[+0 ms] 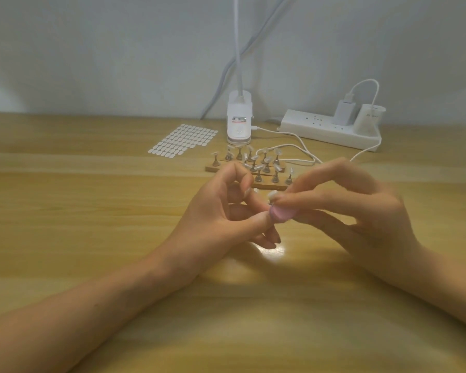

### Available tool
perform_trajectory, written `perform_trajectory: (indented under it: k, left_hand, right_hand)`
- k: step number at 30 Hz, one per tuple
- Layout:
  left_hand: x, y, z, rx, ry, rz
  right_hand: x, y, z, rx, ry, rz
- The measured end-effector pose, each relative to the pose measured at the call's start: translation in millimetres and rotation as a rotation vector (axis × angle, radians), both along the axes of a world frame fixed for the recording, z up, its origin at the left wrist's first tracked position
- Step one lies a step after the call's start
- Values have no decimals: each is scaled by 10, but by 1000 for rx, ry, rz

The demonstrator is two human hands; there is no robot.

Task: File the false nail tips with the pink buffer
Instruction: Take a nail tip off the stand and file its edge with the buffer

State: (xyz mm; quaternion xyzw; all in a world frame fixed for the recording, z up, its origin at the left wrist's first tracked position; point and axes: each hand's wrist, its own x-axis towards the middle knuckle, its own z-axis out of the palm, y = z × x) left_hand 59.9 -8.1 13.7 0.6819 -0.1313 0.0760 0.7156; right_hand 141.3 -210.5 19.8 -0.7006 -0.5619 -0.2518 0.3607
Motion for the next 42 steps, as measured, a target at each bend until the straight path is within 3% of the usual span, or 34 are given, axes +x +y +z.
perform_trajectory:
  k: [10,15,27,42]
  left_hand:
    - [-13,-12,-6,44,-32,22]
    - [-4,-9,-18,39,-39,45]
    - [-1,0,-44,64,-34,80]
    - [-3,1,-51,125,-71,87]
  right_hand:
    - [53,-19,-42,1,-30,-29]
    - [68,-21,-14,66,74,-49]
    - [57,-15,-23,63,109,12]
    - [6,17,-18,9,39,2]
